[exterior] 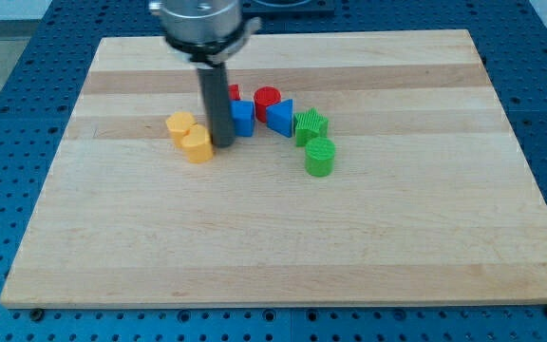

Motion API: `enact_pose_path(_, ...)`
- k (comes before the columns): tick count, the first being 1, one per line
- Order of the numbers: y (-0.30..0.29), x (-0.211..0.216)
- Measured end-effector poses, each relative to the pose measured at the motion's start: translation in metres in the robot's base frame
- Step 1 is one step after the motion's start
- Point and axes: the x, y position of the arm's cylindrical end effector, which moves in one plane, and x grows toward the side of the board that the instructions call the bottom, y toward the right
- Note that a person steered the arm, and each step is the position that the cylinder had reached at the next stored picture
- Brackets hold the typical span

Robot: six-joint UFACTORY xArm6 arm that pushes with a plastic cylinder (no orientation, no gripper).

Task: Slide the yellow hexagon to the center left

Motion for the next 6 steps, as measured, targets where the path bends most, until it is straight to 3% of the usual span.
enact_pose_path(1, -0.026, 0.000)
enact_pose_path(3, 0.003, -0.027)
enact_pose_path(5, -0.083, -0.025)
enact_pose_path(6, -0.054, -0.025)
